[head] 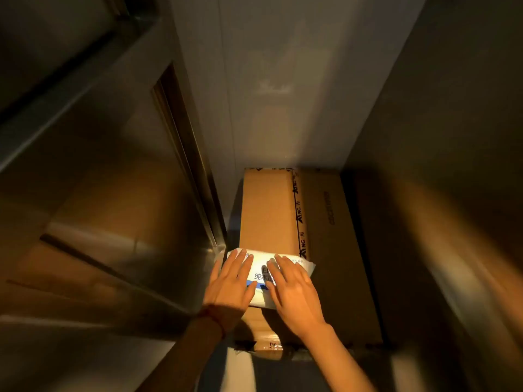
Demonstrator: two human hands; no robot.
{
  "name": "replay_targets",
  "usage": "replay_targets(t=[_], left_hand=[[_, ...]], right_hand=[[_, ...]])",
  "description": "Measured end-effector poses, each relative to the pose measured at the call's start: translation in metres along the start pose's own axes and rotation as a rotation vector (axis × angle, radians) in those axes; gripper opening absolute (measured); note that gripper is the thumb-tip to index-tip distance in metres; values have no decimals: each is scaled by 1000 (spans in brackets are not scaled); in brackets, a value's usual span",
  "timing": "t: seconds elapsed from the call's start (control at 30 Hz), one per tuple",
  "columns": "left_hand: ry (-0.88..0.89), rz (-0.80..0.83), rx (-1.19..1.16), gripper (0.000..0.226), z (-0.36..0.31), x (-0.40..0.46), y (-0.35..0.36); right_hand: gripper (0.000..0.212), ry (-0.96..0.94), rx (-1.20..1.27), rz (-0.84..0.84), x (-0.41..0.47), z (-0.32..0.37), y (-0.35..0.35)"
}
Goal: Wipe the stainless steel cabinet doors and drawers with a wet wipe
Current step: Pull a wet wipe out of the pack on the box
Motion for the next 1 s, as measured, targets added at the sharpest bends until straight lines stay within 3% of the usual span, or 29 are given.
replay_targets(t=[0.27, 0.53, 1.0], left_hand=[[-8, -164, -43, 67, 2, -11, 36], [27, -189, -68, 70, 9, -10, 58], [115, -14, -75, 75, 16, -9, 70]], right_hand=[[49, -28, -8, 5, 0, -3, 36], [60, -21, -32, 8, -6, -8, 50], [78, -21, -25, -59, -12, -6, 64]])
Point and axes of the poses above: each hand's wrist, its own x-axis towards the middle knuckle, its own y-axis out of the palm, z = x × y, the point moved 1 cm from there along x, towards the middle knuckle, and after that the axes turned 8 degrees about x, right-handed, at the moved point
